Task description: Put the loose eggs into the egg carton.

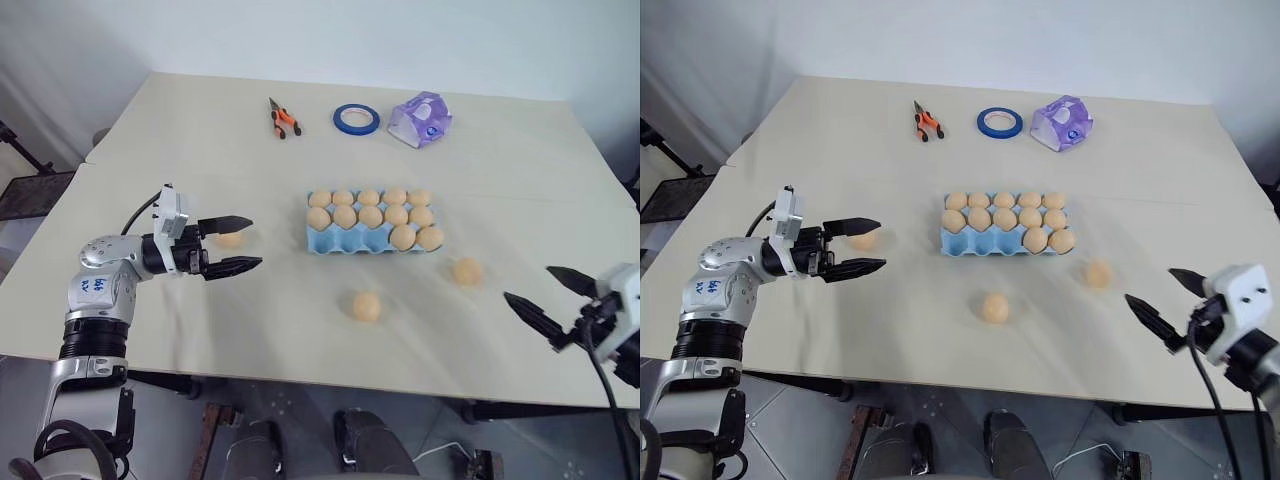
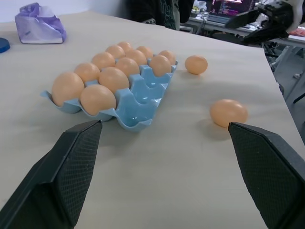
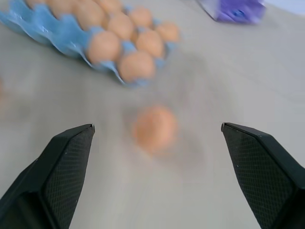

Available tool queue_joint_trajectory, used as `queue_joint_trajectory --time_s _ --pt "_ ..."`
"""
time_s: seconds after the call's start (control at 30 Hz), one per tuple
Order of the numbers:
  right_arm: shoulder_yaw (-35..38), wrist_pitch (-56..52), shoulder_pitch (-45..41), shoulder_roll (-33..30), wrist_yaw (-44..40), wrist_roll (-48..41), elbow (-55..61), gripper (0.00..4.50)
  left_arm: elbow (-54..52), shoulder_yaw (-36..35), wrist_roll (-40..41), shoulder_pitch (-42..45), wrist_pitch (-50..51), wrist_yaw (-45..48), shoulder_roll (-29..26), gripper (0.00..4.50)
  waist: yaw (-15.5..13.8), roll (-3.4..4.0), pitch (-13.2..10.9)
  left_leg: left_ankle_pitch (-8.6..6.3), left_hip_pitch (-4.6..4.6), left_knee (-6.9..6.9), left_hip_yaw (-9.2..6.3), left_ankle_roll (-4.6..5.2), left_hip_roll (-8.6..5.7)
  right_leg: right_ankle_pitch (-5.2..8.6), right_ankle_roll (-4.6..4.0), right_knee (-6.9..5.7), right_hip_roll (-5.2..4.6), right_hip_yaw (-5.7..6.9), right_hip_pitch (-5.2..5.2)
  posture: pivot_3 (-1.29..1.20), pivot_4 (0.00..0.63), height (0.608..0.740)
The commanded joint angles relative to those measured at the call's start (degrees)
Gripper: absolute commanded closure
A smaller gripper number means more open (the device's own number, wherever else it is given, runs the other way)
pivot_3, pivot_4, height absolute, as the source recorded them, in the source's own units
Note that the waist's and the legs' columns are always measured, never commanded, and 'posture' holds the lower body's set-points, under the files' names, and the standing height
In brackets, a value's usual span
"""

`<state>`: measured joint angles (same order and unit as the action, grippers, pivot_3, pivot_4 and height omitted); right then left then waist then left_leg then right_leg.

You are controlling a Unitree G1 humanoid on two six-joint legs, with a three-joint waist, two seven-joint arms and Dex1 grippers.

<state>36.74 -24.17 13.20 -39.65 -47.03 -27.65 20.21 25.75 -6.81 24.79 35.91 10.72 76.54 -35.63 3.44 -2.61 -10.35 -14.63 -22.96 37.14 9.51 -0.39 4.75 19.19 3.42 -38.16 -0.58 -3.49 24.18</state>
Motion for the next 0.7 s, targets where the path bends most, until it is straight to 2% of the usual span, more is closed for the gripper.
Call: queue_joint_trajectory --time_s 0.03,0.17,0.3,0.47,0.7 --pt "3.2 3.6 1.7 0.2 -1.5 -1.2 -0.6 0.03 0.1 -0.3 0.1 1.2 -1.3 0.8 0.0 0.0 0.1 0.0 0.0 -0.03 0.01 -0.01 0.0 0.07 0.02 -0.03 -0.02 0.01 0.0 -0.01 -0.01 0.0 0.15 0.74" --pt "3.5 5.2 2.6 0.1 -1.5 -1.7 -1.8 0.03 0.0 -0.4 0.2 1.0 -1.5 0.9 -0.1 0.0 -0.1 0.0 0.0 0.01 0.03 -0.02 -0.12 0.08 0.04 -0.05 -0.07 0.0 0.01 0.04 -0.05 0.0 0.15 0.74" --pt "1.4 3.7 -0.3 0.1 0.9 -2.6 -1.8 0.03 0.0 -0.4 0.2 1.0 -1.5 0.7 -0.2 0.0 0.0 0.01 0.0 0.01 0.03 -0.02 -0.11 0.09 0.03 -0.06 -0.08 0.01 -0.02 0.02 -0.06 0.0 0.15 0.74" --pt "-5.7 1.2 -8.4 1.9 6.3 -1.5 -3.5 0.03 -0.4 -0.4 0.2 1.1 -1.4 0.4 -0.1 0.0 0.0 0.01 0.0 0.03 0.06 -0.03 -0.13 0.05 0.07 -0.09 -0.13 0.0 0.0 0.04 -0.06 0.0 0.15 0.74" --pt "-15.7 1.3 -17.0 3.0 10.9 4.5 -10.9 0.03 -1.6 -0.6 0.4 0.3 -1.0 -0.4 -0.1 0.0 -0.2 0.05 0.0 0.09 -0.02 -0.05 -0.15 -0.07 0.06 -0.09 -0.15 0.08 -0.02 0.07 -0.04 0.0 0.15 0.74"
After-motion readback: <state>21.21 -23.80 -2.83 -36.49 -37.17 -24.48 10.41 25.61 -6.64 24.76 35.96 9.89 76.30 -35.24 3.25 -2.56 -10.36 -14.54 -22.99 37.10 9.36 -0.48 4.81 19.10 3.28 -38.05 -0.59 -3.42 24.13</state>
